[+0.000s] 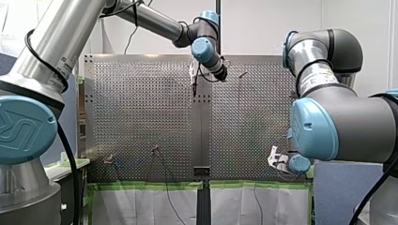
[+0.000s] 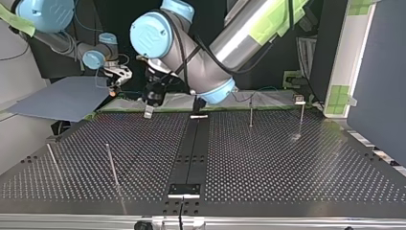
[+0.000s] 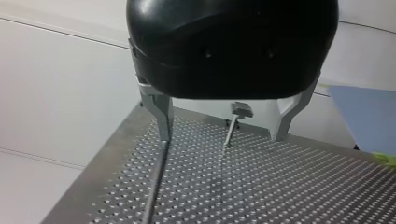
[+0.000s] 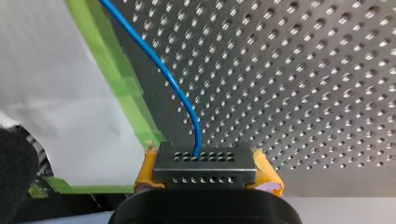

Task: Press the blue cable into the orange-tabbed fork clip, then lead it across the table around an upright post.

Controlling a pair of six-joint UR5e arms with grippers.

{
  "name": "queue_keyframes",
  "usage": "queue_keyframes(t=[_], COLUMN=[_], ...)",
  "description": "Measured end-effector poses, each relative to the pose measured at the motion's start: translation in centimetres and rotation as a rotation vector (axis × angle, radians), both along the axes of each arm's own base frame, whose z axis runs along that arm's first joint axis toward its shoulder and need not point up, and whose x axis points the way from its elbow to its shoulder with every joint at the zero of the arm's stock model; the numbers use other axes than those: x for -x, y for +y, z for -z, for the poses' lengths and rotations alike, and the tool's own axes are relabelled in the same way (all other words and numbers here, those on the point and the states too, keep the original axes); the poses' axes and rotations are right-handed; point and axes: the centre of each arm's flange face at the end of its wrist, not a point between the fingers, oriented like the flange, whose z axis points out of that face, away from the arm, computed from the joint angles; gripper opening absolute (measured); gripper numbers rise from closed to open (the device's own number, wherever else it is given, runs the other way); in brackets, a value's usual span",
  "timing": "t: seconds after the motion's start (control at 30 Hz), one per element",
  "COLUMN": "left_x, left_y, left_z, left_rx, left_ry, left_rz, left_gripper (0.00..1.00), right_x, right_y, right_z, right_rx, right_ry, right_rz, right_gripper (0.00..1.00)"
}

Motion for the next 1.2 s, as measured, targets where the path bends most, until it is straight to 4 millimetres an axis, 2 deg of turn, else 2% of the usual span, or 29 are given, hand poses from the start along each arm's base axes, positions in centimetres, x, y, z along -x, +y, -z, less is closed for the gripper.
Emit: queue_keyframes(t=[0.53, 0.93, 1.2], left_x=[-0.6, -1.0, -1.1], left_y=[0.4, 0.6, 0.8], left_z=[0.5, 0.5, 0.5], left_rx=[0.035, 0.050, 0.050], left_ry=[0.007, 0.015, 0.017], left_rz=[-0.013, -0.019, -0.022], left_gripper=[0.99, 0.99, 0.99], right_x=[-2.0, -2.8, -3.6], right_y=[-3.2, -4.3, -3.7], right_z=[-9.6, -15.9, -20.0], right_rx=[0.035, 0.070, 0.077], right_ry=[-0.148, -0.162, -0.161], right_rz=[-0.055, -0.052, -0.065], right_gripper=[0.00, 0.00, 0.00])
